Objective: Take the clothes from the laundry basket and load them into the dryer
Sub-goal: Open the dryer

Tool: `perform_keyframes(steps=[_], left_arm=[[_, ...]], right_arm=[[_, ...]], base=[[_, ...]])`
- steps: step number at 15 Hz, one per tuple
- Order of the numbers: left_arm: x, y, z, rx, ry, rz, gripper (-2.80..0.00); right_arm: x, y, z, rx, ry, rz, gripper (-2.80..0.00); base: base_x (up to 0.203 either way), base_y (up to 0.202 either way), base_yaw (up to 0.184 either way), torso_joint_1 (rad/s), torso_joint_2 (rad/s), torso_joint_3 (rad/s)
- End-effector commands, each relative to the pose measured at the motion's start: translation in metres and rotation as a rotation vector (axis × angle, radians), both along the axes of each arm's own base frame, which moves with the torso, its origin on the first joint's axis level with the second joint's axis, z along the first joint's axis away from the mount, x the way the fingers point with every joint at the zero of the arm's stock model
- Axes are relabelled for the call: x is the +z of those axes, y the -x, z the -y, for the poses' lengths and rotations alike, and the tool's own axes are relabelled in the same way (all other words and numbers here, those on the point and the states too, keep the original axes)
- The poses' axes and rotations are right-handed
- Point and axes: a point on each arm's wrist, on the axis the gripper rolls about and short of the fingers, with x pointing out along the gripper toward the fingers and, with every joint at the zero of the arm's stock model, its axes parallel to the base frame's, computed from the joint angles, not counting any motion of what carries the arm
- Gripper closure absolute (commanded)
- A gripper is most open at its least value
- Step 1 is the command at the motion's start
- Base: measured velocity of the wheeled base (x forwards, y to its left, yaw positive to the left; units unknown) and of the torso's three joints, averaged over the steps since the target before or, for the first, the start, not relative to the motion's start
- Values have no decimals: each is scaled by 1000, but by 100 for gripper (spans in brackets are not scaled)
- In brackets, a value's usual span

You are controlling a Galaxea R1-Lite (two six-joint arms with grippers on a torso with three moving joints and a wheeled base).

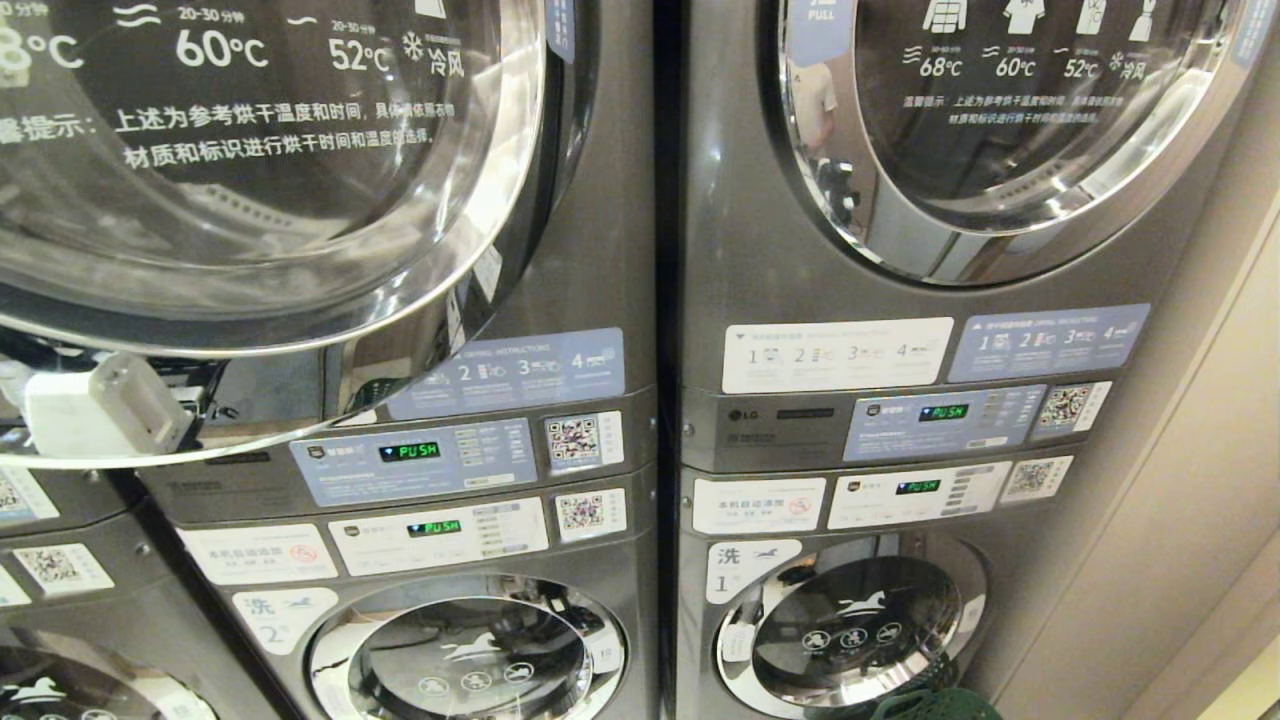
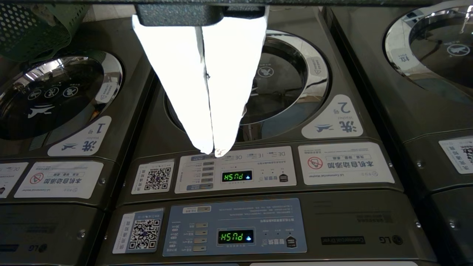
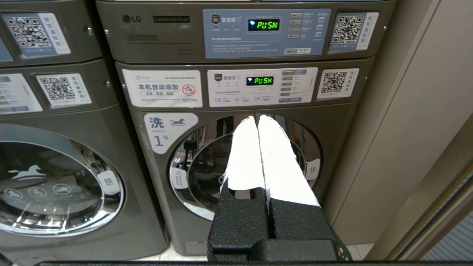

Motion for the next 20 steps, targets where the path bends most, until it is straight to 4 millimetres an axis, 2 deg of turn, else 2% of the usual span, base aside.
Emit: perform_keyframes(steps=[1,3,4,6,7,11,13,16,20], left_arm=[[0,0,0,-1,0,8,0],[1,0,0,-5,-7,11,0],[10,2,0,-3,-1,53,0],[44,10,-1,42,11,141,0],[59,8,-2,67,21,130,0],[145,-18,-4,143,42,192,0],[184,-35,-6,238,60,239,0],[203,-57,-7,297,73,276,0],[205,-70,-6,295,95,259,0]], right_arm=[[0,0,0,1,-1,2,0],[0,0,0,2,9,3,0],[0,0,0,1,1,3,0],[0,0,0,-7,-3,3,0],[0,0,0,-4,1,4,0],[0,0,0,-5,-8,4,0],[0,0,0,-5,-7,3,0],[0,0,0,-5,-7,4,0],[0,0,0,-6,-8,4,0]], base=[[0,-56,1,7,-2,2],[0,0,0,0,0,0],[0,0,0,0,0,0],[0,0,0,0,0,0],[0,0,0,0,0,0],[0,0,0,0,0,0],[0,0,0,0,0,0],[0,0,0,0,0,0],[0,0,0,0,0,0]])
